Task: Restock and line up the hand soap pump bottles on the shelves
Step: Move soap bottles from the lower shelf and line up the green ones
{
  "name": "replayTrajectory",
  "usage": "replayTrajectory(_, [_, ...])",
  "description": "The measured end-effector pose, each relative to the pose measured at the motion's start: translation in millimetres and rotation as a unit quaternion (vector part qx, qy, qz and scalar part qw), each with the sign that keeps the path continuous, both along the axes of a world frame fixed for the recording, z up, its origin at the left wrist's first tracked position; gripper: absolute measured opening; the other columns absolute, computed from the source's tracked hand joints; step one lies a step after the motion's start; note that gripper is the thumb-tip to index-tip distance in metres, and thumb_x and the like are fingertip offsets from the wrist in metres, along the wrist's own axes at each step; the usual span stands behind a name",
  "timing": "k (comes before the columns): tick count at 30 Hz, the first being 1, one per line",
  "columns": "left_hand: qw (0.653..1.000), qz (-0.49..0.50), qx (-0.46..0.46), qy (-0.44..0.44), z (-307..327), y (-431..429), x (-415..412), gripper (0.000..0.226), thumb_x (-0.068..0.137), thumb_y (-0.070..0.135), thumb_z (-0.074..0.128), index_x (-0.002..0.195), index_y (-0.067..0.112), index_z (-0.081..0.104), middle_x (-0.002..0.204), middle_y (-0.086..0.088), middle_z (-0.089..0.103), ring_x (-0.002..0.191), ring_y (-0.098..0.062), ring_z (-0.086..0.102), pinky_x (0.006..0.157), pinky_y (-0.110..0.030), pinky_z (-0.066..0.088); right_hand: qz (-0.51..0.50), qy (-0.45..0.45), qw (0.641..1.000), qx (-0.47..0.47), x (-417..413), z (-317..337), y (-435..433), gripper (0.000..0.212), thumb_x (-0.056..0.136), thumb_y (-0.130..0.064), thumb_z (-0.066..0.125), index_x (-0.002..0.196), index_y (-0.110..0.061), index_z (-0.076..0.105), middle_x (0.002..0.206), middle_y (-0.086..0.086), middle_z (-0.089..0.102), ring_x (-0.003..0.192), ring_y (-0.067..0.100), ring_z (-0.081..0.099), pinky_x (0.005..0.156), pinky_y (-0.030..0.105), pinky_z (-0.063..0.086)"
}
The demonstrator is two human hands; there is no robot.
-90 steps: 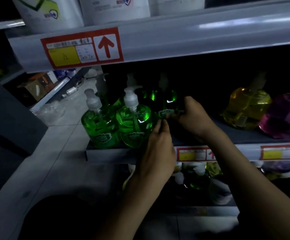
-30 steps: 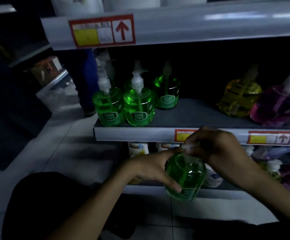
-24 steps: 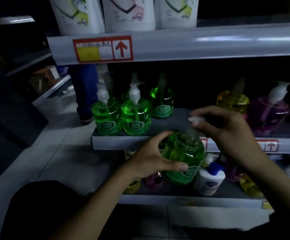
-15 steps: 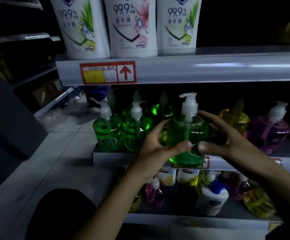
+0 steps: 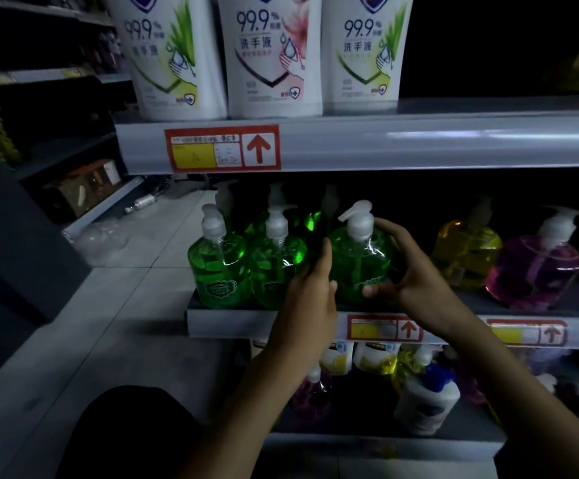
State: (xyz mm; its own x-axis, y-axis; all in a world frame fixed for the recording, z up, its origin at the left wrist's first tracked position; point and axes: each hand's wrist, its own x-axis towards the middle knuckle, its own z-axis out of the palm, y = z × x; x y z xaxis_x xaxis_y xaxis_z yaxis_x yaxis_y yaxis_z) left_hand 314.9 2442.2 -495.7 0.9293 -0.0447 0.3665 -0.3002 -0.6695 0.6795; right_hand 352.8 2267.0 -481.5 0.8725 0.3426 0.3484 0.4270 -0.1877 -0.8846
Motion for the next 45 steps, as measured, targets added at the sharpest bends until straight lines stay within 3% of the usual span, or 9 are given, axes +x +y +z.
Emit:
replayTrajectory(5, [0.999, 0.000, 0.042, 0.016, 0.9, 11.4, -4.9, 0.065, 0.100, 0.013, 0.046, 0.153, 0.028, 0.012, 0.141, -0.007, 0.046, 0.111, -0.019, 0.052, 0.074, -0.020, 0.040, -0.004, 0.018, 1.000, -0.004, 6.5, -15.6, 14.8, 0.087, 0.072, 0.007, 0.078, 0.140, -0.031, 0.039, 0.132, -0.008, 0.054, 0.119, 0.007, 0.057, 0.091, 0.032, 0.055])
replayTrajectory(11, [0.989, 0.077, 0.049, -0.112, 20.9, 16.4, -18.4, 0.023, 0.090, 0.007, 0.055, 0.109, 0.010, 0.068, 0.094, -0.006, 0.067, 0.071, -0.016, 0.061, 0.056, -0.016, 0.041, -0.026, 0.026, 0.999, -0.029, 12.3, -17.2, 17.7, 0.085, 0.067, -0.020, 0.084, 0.136, -0.037, 0.038, 0.129, -0.016, 0.053, 0.111, -0.006, 0.058, 0.083, 0.017, 0.054])
replayTrajectory(14, [0.982, 0.122, 0.058, -0.132, 27.1, 26.1, -12.1, 0.028, 0.088, 0.012, 0.060, 0.116, 0.015, 0.062, 0.110, -0.004, 0.054, 0.084, -0.016, 0.057, 0.062, -0.023, 0.047, -0.029, 0.051, 0.998, -0.029, 16.4, -11.0, 12.9, 0.062, 0.074, -0.045, 0.076, 0.128, -0.047, 0.044, 0.125, -0.025, 0.050, 0.110, -0.013, 0.053, 0.080, 0.014, 0.051])
replayTrajectory(18, [0.975, 0.138, 0.144, -0.095, 25.5, 41.0, -0.3, 0.046, 0.090, 0.027, 0.061, 0.135, 0.027, 0.048, 0.135, -0.007, 0.033, 0.077, -0.016, 0.056, 0.067, -0.029, 0.054, -0.018, 0.111, 0.993, 0.021, 26.6, -7.7, 7.7, 0.049, 0.080, -0.042, 0.060, 0.129, -0.037, 0.051, 0.127, -0.005, 0.057, 0.118, 0.018, 0.057, 0.095, 0.042, 0.048])
replayTrajectory(28, [0.974, 0.109, 0.182, -0.077, 18.8, 55.7, 8.2, 0.053, 0.090, 0.026, 0.063, 0.140, 0.033, 0.044, 0.154, -0.007, 0.029, 0.118, -0.031, 0.055, 0.088, -0.039, 0.054, -0.024, 0.070, 0.997, -0.019, 15.9, -7.2, 25.8, 0.057, 0.077, -0.043, 0.066, 0.130, -0.037, 0.047, 0.122, -0.014, 0.054, 0.107, 0.002, 0.056, 0.082, 0.019, 0.047])
replayTrajectory(32, [0.981, 0.112, 0.061, -0.145, 32.7, 67.6, -0.1, 0.025, 0.091, 0.013, 0.059, 0.115, 0.019, 0.065, 0.120, -0.004, 0.062, 0.078, -0.012, 0.060, 0.073, -0.033, 0.057, -0.063, 0.104, 0.992, 0.042, 27.1, 0.5, 24.0, 0.043, 0.089, -0.043, 0.057, 0.126, -0.022, 0.054, 0.119, -0.004, 0.062, 0.110, 0.016, 0.060, 0.089, 0.032, 0.048])
replayTrajectory(35, [0.928, 0.245, -0.087, -0.266, 45.1, 92.8, -4.3, 0.011, 0.086, 0.009, 0.053, 0.081, 0.014, 0.061, 0.076, -0.001, 0.065, 0.057, -0.008, 0.054, 0.054, -0.017, 0.046, -0.116, 0.142, 0.977, 0.108, 42.3, 9.4, 28.2, 0.037, 0.098, -0.028, 0.048, 0.128, -0.007, 0.055, 0.120, 0.010, 0.065, 0.110, 0.021, 0.063, 0.094, 0.034, 0.049])
replayTrajectory(41, [0.903, 0.222, -0.366, 0.040, 21.7, 126.9, 20.9, 0.035, 0.087, 0.037, 0.052, 0.118, 0.022, 0.055, 0.119, -0.003, 0.060, 0.109, -0.021, 0.056, 0.090, -0.037, 0.046, -0.070, 0.178, 0.980, 0.064, 62.1, 8.1, 52.1, 0.029, 0.098, -0.015, 0.040, 0.082, -0.014, 0.064, 0.063, -0.004, 0.070, 0.061, 0.007, 0.067, 0.059, 0.020, 0.051])
replayTrajectory(45, [0.922, 0.200, -0.330, 0.017, 4.6, 115.8, 28.2, 0.023, 0.095, 0.040, 0.046, 0.112, 0.027, 0.053, 0.103, 0.011, 0.059, 0.097, -0.006, 0.054, 0.072, -0.028, 0.039, -0.069, 0.231, 0.962, 0.130, 65.4, 3.1, 54.9, 0.028, 0.095, -0.016, 0.041, 0.077, -0.012, 0.063, 0.059, 0.001, 0.067, 0.053, 0.014, 0.065, 0.049, 0.017, 0.052])
